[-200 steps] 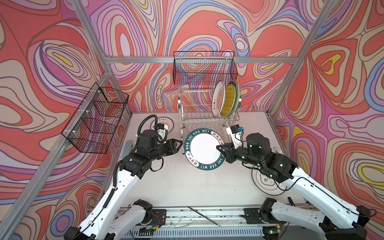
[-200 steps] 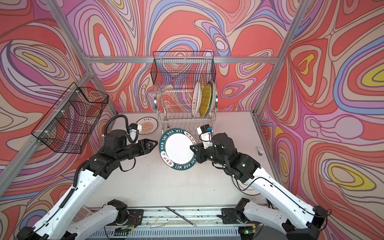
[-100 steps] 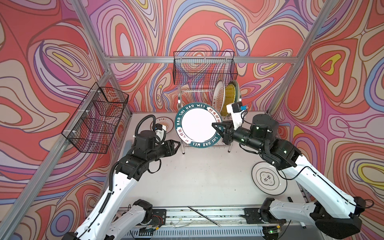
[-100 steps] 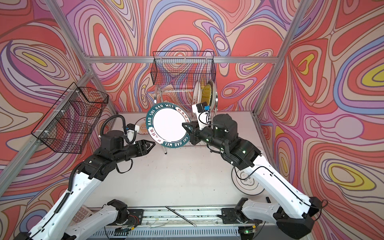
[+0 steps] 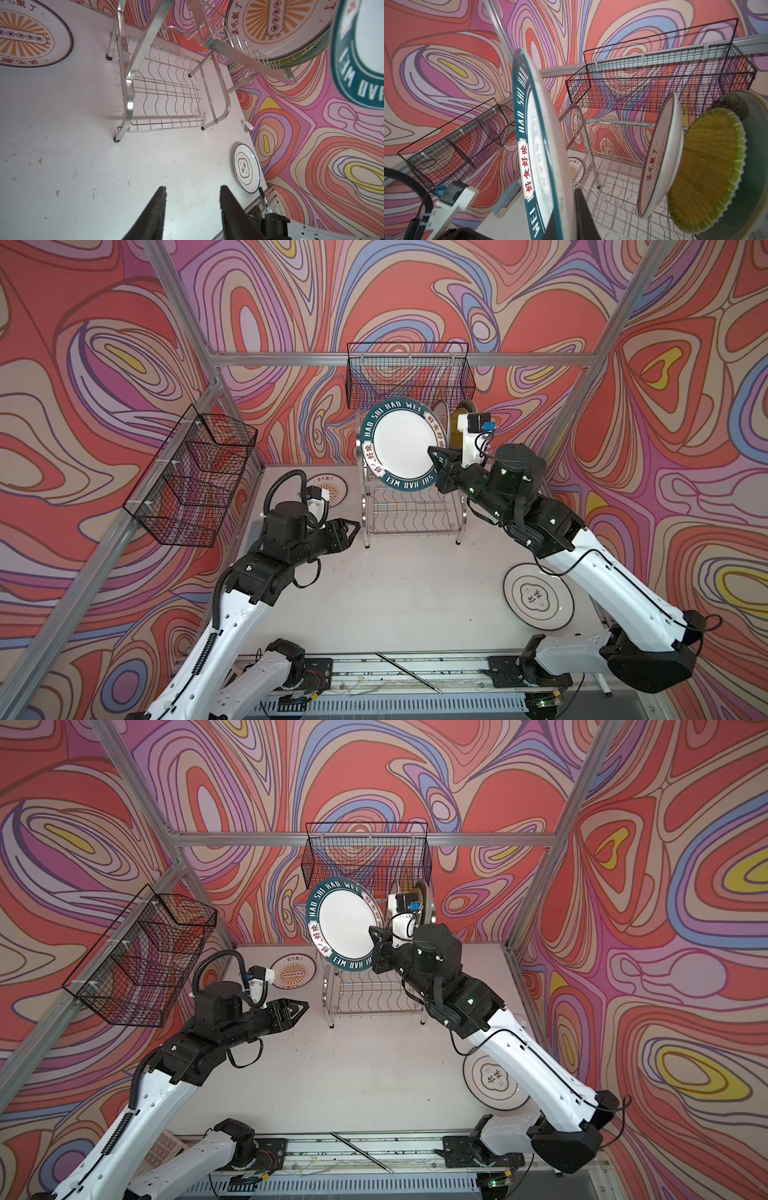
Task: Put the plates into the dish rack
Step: 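Carry the green-rimmed plate with the right gripper over the rack's upper tier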
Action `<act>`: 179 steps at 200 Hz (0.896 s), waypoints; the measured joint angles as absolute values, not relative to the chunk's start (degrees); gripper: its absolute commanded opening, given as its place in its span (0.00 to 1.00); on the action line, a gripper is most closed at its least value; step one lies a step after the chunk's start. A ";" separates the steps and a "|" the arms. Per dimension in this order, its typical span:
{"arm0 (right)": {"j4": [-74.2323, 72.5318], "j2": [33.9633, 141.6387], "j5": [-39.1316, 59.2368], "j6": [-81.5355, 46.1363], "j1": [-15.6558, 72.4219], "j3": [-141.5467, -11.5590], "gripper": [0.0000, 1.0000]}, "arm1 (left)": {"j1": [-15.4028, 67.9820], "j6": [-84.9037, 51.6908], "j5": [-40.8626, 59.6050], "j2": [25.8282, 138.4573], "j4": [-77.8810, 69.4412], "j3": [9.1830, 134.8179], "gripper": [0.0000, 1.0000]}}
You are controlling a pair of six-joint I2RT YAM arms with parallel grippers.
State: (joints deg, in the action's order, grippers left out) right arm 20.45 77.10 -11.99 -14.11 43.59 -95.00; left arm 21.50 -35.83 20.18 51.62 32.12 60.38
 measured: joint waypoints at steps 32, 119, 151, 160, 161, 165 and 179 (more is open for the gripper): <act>19.70 79.46 -16.21 -14.17 43.81 -97.30 0.00 | 21.50 -36.01 20.12 51.53 31.92 60.38 0.46; 20.10 91.26 -41.50 -9.28 51.77 -111.81 0.00 | 21.50 -36.58 19.81 51.27 31.31 60.38 0.46; 19.70 97.56 -51.94 -4.08 55.44 -117.38 0.00 | 21.50 -36.23 19.42 49.89 31.62 60.38 0.46; 19.55 99.35 -54.72 -2.52 56.23 -118.76 0.00 | 21.50 -36.16 19.38 49.50 31.79 60.38 0.46; 19.53 99.46 -54.87 -2.44 56.29 -118.85 0.00 | 21.50 -36.16 19.35 49.47 31.83 60.38 0.46; 19.51 100.09 -55.81 -1.96 56.55 -119.28 0.00 | 21.50 -36.12 19.35 49.30 31.92 60.38 0.46; 19.46 102.15 -59.05 -0.12 57.30 -120.66 0.00 | 21.50 -35.97 19.16 48.86 32.23 60.38 0.46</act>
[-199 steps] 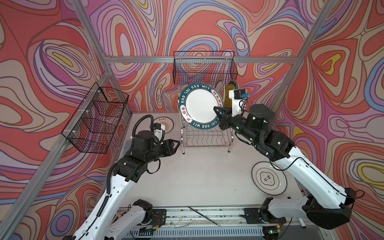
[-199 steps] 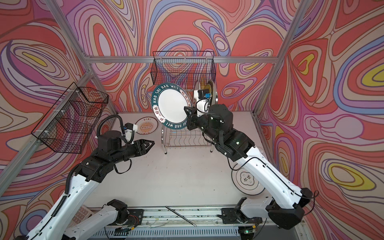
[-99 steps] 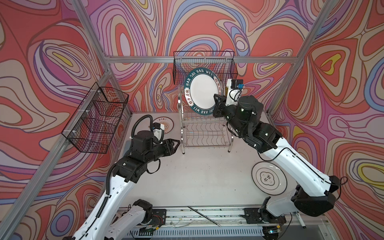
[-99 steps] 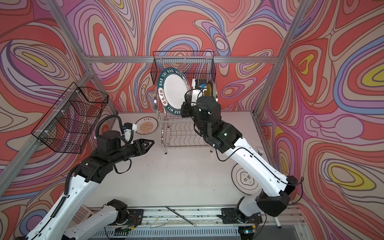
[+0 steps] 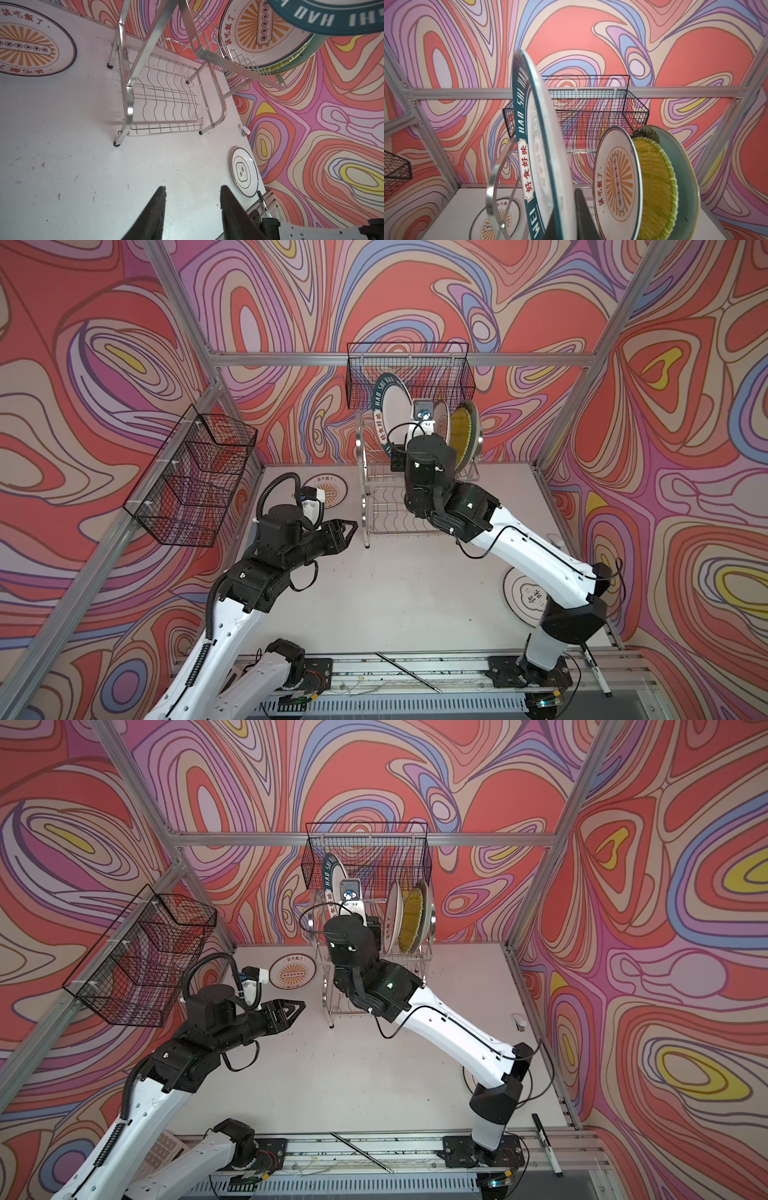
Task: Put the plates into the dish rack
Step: 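Carry the green-rimmed plate with the right gripper over the rack's upper tier, then lower the plate upright into the upper rack slots beside the sunburst plate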
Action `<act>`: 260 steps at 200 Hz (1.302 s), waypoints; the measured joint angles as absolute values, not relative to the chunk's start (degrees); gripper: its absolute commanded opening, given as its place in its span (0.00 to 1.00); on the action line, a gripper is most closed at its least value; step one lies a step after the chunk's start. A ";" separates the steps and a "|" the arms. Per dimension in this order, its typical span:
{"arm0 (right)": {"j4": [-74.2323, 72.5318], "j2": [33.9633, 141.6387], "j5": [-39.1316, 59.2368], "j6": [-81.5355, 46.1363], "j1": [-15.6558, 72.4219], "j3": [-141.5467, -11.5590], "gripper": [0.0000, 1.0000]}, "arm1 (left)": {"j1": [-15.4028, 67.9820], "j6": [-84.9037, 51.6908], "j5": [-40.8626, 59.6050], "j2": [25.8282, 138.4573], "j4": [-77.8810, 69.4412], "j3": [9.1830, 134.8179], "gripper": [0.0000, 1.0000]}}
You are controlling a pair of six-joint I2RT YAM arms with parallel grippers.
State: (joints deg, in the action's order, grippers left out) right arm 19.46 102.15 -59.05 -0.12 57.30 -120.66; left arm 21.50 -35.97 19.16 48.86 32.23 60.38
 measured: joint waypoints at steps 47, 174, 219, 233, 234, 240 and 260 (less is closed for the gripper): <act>20.16 105.47 -66.39 2.81 57.76 -122.32 0.00 | 21.50 -35.68 18.52 47.55 33.67 60.38 0.47; 9.61 112.68 -78.70 17.43 57.45 -125.45 0.00 | 21.50 -35.27 18.50 47.31 34.48 60.38 0.47; 8.01 114.28 -81.52 20.40 56.14 -126.87 0.00 | 21.50 -34.44 19.16 47.31 36.12 61.12 0.47; 7.49 114.28 -82.02 20.84 55.72 -126.87 0.00 | 21.50 -34.22 19.27 47.29 36.56 61.12 0.47; 7.44 114.28 -82.06 20.88 55.70 -126.87 0.00 | 21.50 -34.20 19.27 47.29 36.58 61.12 0.47; 7.31 114.28 -82.19 20.99 55.55 -126.87 0.00 | 21.50 -34.09 19.29 47.29 36.77 61.12 0.47; 7.29 114.85 -82.54 21.39 55.33 -127.85 0.00 | 21.50 -34.02 19.44 47.29 37.26 61.14 0.47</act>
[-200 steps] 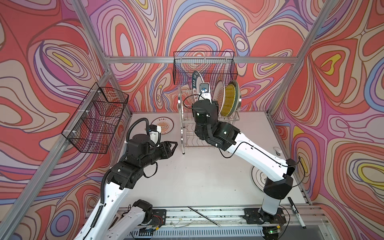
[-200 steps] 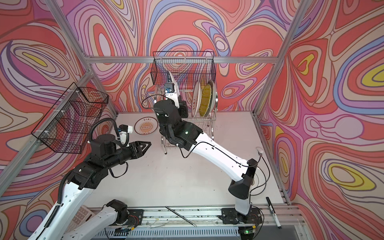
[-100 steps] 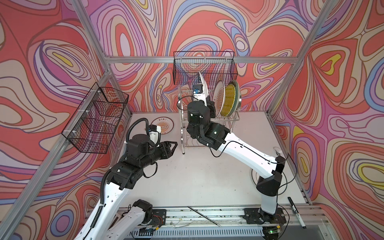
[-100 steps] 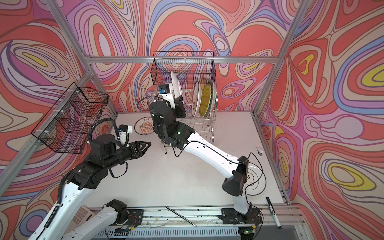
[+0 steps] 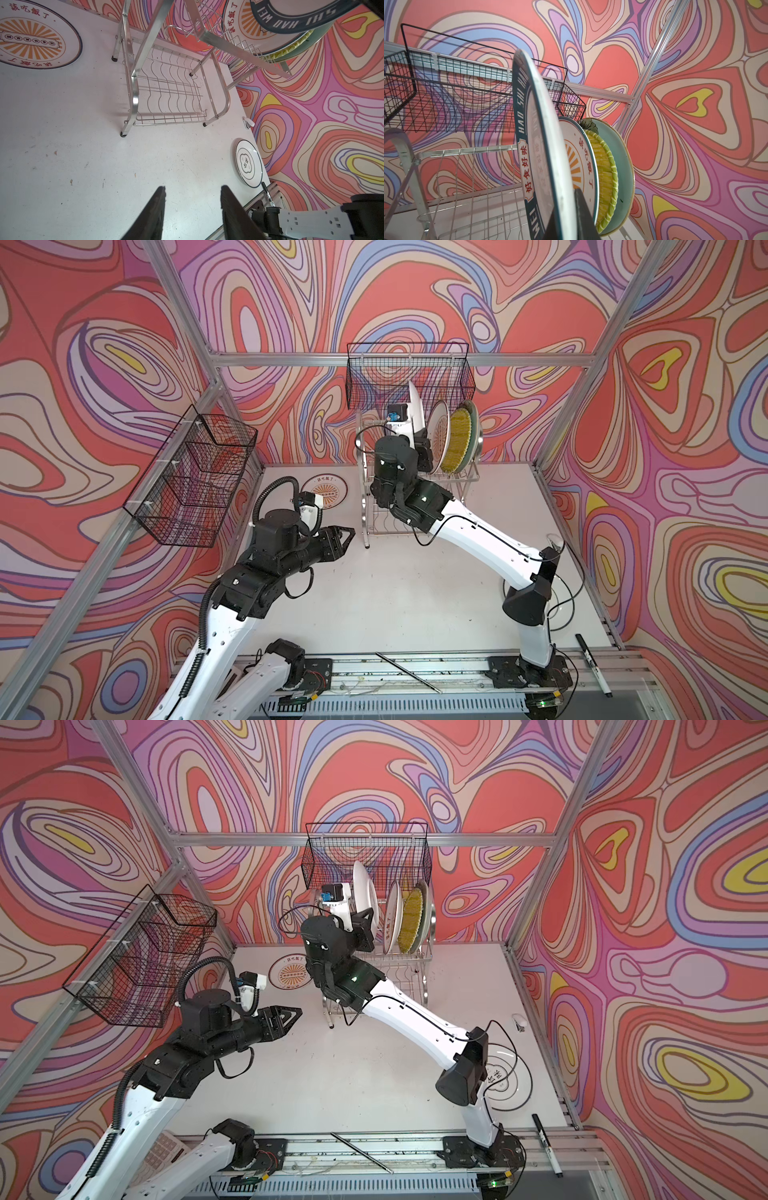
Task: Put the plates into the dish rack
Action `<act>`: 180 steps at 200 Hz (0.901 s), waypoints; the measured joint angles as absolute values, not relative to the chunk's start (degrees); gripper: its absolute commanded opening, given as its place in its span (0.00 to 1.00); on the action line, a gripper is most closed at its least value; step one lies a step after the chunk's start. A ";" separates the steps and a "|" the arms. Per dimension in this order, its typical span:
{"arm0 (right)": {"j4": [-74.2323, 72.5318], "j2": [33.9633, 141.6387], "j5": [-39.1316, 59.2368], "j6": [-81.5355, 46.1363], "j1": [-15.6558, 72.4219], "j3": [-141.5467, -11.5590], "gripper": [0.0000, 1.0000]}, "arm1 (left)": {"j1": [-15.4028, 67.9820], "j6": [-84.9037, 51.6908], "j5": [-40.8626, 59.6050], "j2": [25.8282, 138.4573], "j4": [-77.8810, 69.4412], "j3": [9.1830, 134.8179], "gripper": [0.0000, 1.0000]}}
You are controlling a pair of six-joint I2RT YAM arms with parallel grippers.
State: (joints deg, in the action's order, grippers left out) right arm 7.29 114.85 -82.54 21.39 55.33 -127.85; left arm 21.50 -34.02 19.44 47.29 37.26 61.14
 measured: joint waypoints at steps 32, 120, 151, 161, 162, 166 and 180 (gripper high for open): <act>8.80 115.59 -82.50 20.73 55.29 -128.90 0.00 | 21.50 -34.02 19.46 47.33 37.50 61.14 0.47; 45.89 116.53 -67.35 -13.65 48.45 -136.51 0.00 | 21.50 -33.34 19.42 47.37 38.26 61.67 0.47; 48.40 116.62 -65.47 -16.08 48.40 -136.22 0.00 | 21.50 -33.19 19.40 47.40 38.39 61.84 0.47; 48.45 116.62 -65.21 -16.43 48.45 -136.22 0.00 | 21.50 -33.19 19.35 47.40 38.39 61.84 0.47; 48.45 116.62 -65.19 -16.43 48.45 -136.22 0.00 | 21.50 -33.19 19.35 47.40 38.39 61.84 0.47; 48.45 116.62 -65.10 -16.51 48.45 -136.22 0.00 | 21.50 -33.19 19.31 47.40 38.39 61.84 0.47; 48.51 116.62 -64.97 -16.64 48.42 -136.22 0.00 | 21.50 -33.15 19.20 47.40 38.39 61.84 0.47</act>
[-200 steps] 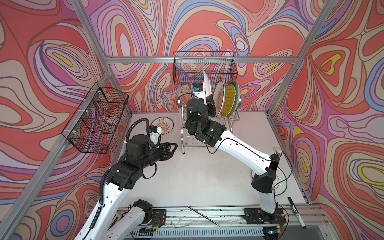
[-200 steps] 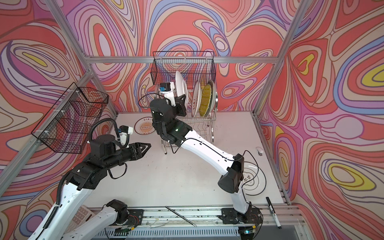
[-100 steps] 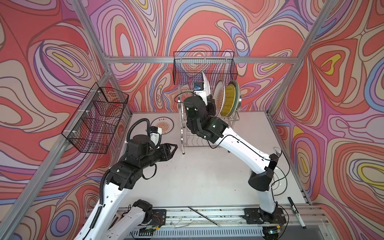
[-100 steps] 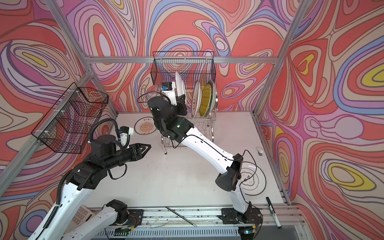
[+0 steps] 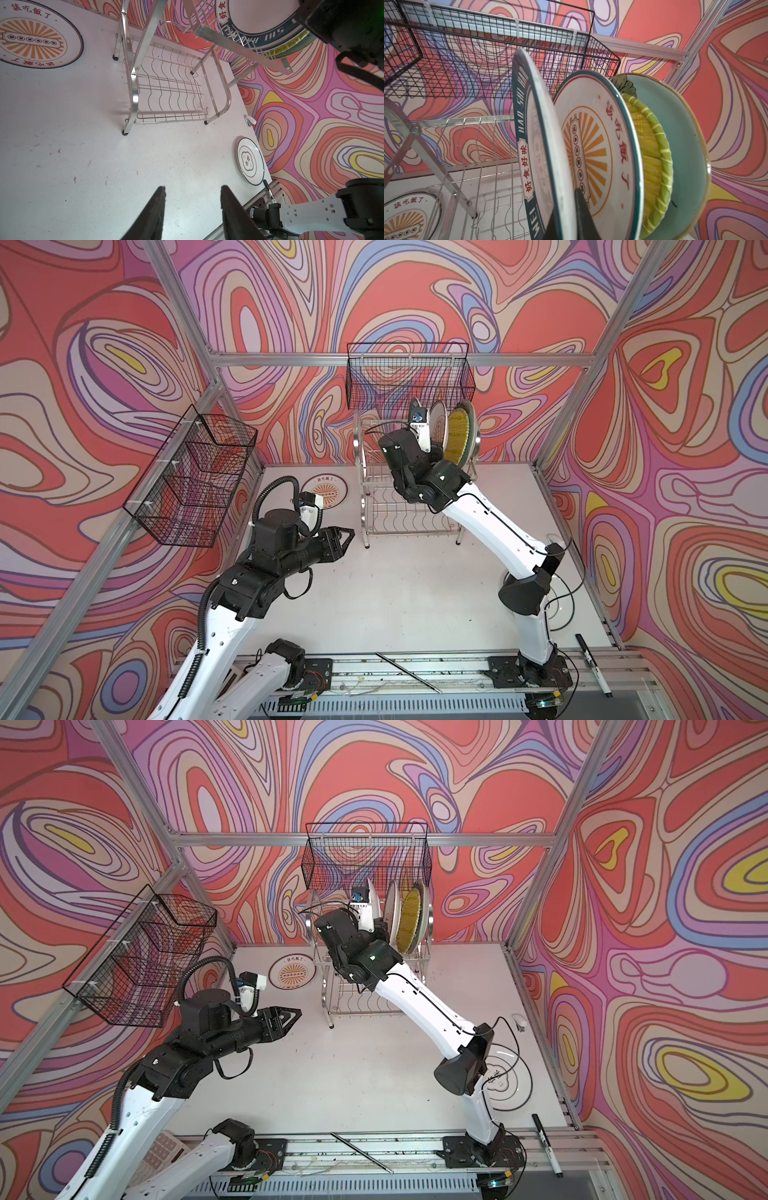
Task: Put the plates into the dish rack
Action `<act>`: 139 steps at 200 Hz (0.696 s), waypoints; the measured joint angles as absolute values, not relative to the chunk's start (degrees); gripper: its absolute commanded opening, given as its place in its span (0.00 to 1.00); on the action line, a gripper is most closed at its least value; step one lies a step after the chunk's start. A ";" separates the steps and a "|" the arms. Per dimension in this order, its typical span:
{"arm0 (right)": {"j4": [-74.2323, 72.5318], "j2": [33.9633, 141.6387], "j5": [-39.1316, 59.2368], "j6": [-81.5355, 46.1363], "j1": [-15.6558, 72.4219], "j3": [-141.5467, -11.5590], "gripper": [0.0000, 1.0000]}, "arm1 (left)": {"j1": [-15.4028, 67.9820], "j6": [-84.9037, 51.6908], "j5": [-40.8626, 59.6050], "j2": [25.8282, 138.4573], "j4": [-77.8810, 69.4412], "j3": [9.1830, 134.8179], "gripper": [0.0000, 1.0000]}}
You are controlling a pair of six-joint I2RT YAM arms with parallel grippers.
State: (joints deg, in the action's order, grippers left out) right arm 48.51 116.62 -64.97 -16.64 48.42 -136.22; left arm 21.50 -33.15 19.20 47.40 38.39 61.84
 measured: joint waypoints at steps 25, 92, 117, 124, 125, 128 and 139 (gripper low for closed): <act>49.43 116.95 -64.84 -16.71 48.38 -137.16 0.00 | 21.50 -32.97 18.98 47.57 38.41 61.84 0.47; 51.03 120.73 -65.06 -12.84 48.38 -143.59 0.00 | 21.50 -32.56 18.33 47.59 38.87 61.84 0.47; 50.76 121.32 -65.25 -10.94 48.40 -144.83 0.00 | 21.50 -32.56 18.33 47.59 38.85 61.84 0.47; 50.61 121.32 -65.28 -10.52 48.40 -144.90 0.00 | 21.50 -32.53 18.33 47.59 38.85 61.84 0.47; 50.59 121.32 -65.30 -10.48 48.40 -144.94 0.00 | 21.50 -32.56 18.33 47.59 38.87 61.84 0.47; 50.52 121.32 -65.30 -10.35 48.40 -145.01 0.00 | 21.50 -32.53 18.33 47.59 38.85 61.84 0.47; 50.13 121.34 -65.28 -9.85 48.40 -145.34 0.00 | 21.50 -32.53 18.33 47.59 38.85 61.84 0.47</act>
State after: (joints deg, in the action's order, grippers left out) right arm 50.13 121.34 -65.28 -9.85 48.40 -145.34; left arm 21.50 -32.53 18.33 47.59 38.85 61.84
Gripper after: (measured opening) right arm 0.073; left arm 0.470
